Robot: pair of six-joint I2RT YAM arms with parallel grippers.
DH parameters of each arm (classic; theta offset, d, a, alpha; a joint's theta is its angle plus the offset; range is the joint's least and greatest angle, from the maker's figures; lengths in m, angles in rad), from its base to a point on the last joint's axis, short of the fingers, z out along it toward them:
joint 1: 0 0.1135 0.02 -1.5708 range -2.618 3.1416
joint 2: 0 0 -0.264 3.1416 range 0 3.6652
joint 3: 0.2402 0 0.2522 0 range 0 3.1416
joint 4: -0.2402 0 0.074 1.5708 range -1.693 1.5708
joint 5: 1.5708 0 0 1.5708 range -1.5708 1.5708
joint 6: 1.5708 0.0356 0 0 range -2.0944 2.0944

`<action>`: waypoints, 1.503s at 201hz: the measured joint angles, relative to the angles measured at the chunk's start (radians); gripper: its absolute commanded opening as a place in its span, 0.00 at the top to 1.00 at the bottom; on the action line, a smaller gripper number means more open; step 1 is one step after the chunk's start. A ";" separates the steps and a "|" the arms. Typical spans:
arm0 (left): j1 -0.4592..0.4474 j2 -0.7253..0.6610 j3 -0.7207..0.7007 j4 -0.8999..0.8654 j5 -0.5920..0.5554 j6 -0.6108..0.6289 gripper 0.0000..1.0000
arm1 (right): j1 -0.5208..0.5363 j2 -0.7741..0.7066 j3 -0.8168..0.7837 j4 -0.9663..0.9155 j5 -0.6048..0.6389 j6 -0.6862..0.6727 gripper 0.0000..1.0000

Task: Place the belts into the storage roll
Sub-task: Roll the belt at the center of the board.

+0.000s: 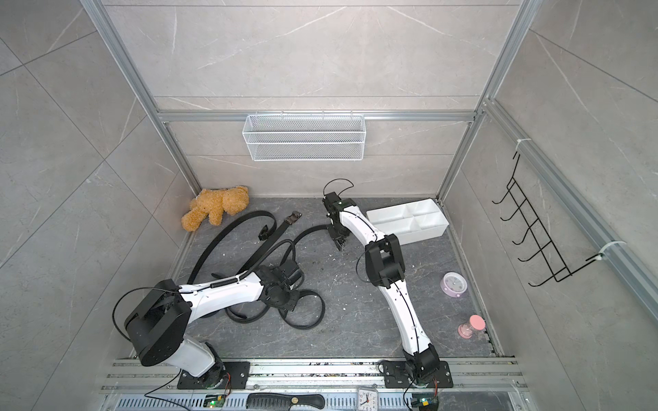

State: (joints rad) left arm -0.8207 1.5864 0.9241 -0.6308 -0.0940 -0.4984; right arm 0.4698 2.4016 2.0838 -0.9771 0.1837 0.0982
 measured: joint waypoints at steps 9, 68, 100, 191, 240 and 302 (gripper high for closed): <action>0.009 0.022 0.023 -0.020 0.001 0.000 1.00 | 0.011 -0.098 -0.157 0.023 0.003 0.038 1.00; 0.115 0.214 0.241 -0.088 0.034 0.058 1.00 | 0.032 -0.605 -0.931 0.200 -0.001 0.243 1.00; 0.132 0.342 0.423 -0.107 -0.038 0.153 1.00 | 0.000 -0.837 -1.195 0.215 0.028 0.367 1.00; 0.123 0.381 0.470 -0.132 -0.208 0.276 1.00 | -0.223 -1.018 -1.338 0.230 -0.034 0.587 0.61; 0.118 0.381 0.469 -0.125 -0.224 0.299 1.00 | -0.129 -1.067 -1.226 0.141 0.009 0.513 0.26; 0.118 0.357 0.423 -0.084 -0.229 0.335 1.00 | 0.015 -0.827 -0.890 0.251 -0.005 0.159 0.21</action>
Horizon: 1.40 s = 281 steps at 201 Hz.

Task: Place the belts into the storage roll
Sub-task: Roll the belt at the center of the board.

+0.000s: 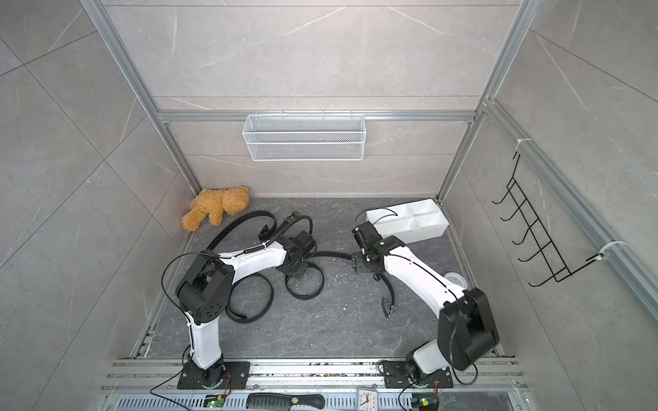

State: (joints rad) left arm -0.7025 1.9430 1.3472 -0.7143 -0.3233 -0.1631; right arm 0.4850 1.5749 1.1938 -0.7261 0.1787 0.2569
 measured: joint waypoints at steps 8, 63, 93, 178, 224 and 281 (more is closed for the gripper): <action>0.000 -0.002 -0.002 0.003 0.001 0.000 1.00 | -0.001 0.061 0.033 0.021 -0.010 -0.042 0.21; 0.000 -0.002 -0.003 0.012 0.008 0.000 1.00 | -0.001 0.374 0.218 0.119 -0.079 -0.193 0.25; 0.000 -0.002 -0.003 0.011 0.011 0.000 1.00 | -0.001 0.477 0.299 0.126 -0.102 -0.223 0.38; 0.063 0.011 0.020 -0.011 0.026 0.000 1.00 | -0.035 0.491 0.255 0.140 0.023 -0.098 1.00; 0.158 0.086 0.127 -0.053 0.022 0.024 1.00 | -0.208 0.307 0.080 0.148 0.049 0.016 1.00; 0.182 0.171 0.263 -0.163 0.043 0.045 1.00 | -0.333 0.202 0.048 0.154 -0.157 0.143 1.00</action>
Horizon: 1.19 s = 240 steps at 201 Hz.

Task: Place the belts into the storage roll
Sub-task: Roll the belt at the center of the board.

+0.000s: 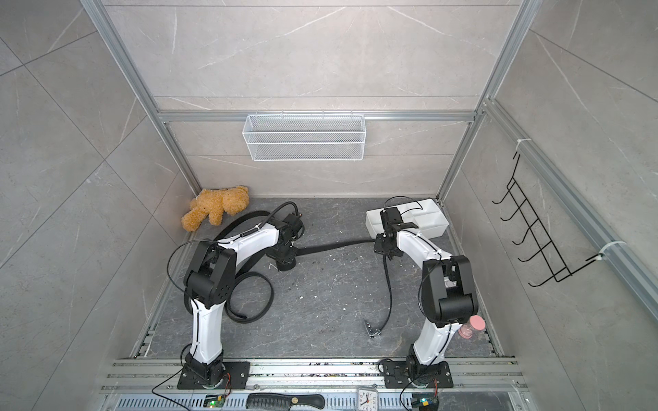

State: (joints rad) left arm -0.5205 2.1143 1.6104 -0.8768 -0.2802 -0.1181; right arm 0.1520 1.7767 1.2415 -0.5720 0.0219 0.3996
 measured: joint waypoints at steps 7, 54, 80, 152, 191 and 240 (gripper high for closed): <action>0.000 0.013 0.021 -0.019 -0.002 -0.001 1.00 | 0.001 -0.003 -0.021 0.009 -0.026 0.021 1.00; 0.000 0.079 0.119 -0.099 -0.006 -0.025 1.00 | 0.007 -0.072 -0.283 0.100 -0.119 0.148 1.00; -0.009 0.105 0.159 -0.133 -0.019 -0.034 1.00 | 0.033 -0.119 -0.351 0.153 -0.145 0.209 1.00; -0.079 0.071 0.063 -0.046 -0.173 -0.098 1.00 | 0.101 -0.021 -0.281 0.289 -0.286 0.398 1.00; -0.108 0.057 0.019 -0.006 -0.230 -0.158 1.00 | 0.115 0.082 -0.143 0.304 -0.283 0.448 0.93; -0.132 -0.002 -0.097 0.112 -0.284 -0.200 1.00 | 0.120 0.033 -0.096 0.142 -0.184 0.324 0.32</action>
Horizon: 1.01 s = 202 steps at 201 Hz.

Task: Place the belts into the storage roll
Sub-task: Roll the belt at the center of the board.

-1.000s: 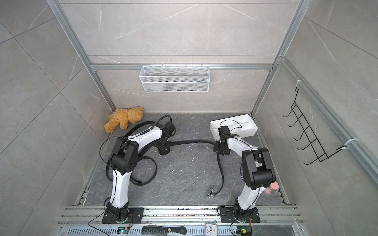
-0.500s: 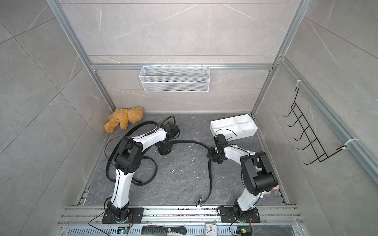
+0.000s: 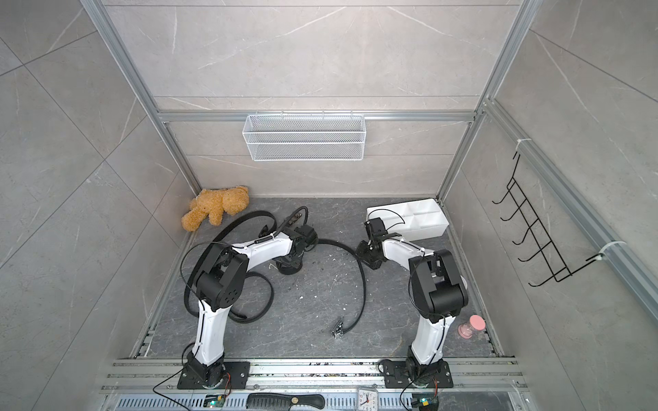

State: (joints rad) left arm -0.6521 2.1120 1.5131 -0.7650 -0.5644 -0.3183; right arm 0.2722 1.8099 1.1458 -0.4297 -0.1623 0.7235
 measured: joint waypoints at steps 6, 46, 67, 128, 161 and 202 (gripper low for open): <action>-0.005 -0.007 -0.014 0.016 -0.005 0.000 1.00 | 0.003 -0.019 0.000 -0.024 0.009 -0.021 0.32; -0.034 -0.020 -0.056 0.059 -0.051 -0.001 1.00 | 0.076 -0.084 0.082 -0.170 0.061 -0.143 0.31; -0.049 -0.023 -0.069 0.069 -0.076 -0.016 1.00 | 0.108 -0.084 0.122 -0.203 0.072 -0.206 0.32; -0.073 0.008 -0.038 0.030 -0.112 -0.069 1.00 | 0.141 -0.264 -0.111 -0.337 0.092 -0.250 0.38; -0.082 0.016 -0.031 0.019 -0.118 -0.087 1.00 | 0.224 -0.355 -0.289 -0.337 0.061 -0.167 0.50; -0.114 0.039 -0.001 -0.010 -0.113 -0.103 1.00 | 0.333 -0.359 -0.433 -0.222 0.001 0.000 1.00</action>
State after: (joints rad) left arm -0.7658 2.1509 1.5120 -0.7746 -0.6777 -0.4217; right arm 0.6056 1.4509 0.7124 -0.6521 -0.1612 0.7231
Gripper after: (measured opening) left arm 0.057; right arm 0.052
